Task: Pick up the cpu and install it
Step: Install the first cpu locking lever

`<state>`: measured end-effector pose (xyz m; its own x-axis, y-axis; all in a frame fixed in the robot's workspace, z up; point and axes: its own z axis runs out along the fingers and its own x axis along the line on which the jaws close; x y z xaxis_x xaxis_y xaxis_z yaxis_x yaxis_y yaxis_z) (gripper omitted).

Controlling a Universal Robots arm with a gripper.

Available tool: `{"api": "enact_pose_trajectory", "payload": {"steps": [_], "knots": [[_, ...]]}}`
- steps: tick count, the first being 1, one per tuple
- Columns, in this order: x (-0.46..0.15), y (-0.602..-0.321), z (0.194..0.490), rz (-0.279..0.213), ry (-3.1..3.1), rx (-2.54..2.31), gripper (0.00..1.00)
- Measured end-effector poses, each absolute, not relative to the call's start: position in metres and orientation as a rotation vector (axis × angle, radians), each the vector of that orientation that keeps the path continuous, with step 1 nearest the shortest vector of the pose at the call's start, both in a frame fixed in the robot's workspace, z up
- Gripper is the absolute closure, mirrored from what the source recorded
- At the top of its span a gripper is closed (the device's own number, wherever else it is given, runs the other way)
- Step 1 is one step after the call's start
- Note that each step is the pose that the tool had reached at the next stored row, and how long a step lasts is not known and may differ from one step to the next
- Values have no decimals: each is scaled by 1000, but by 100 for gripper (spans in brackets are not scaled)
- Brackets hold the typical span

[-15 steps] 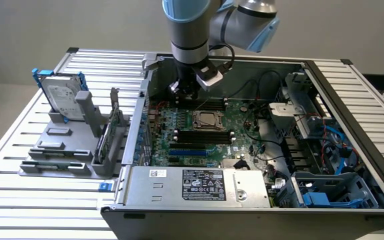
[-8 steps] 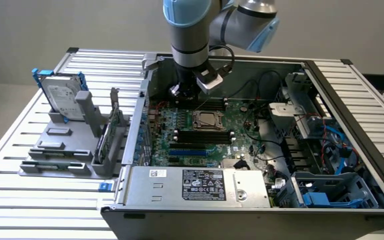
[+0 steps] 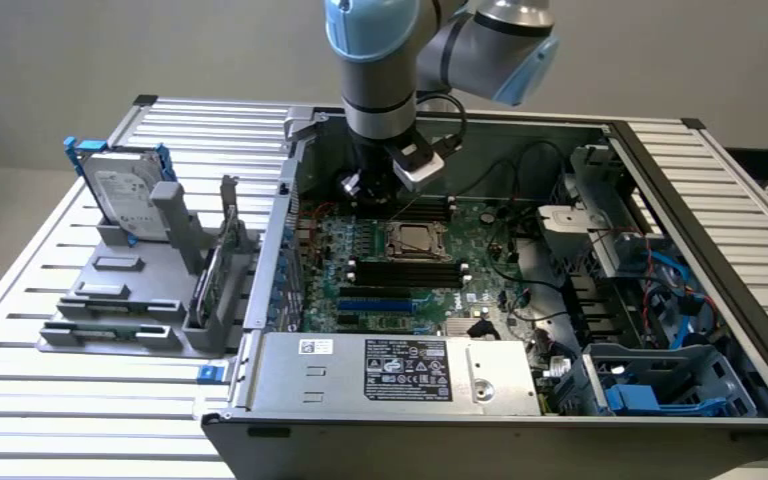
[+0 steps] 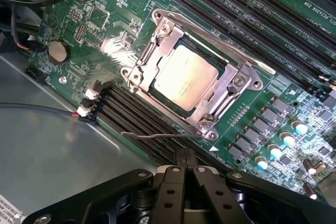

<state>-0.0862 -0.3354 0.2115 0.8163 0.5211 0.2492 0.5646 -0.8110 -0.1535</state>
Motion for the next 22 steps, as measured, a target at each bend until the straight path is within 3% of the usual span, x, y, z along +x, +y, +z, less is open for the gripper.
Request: {"api": "enact_pose_trajectory", "payload": {"steps": [22], "knots": [[-85, -330, 206, -289, -904, -2808, 89]]}}
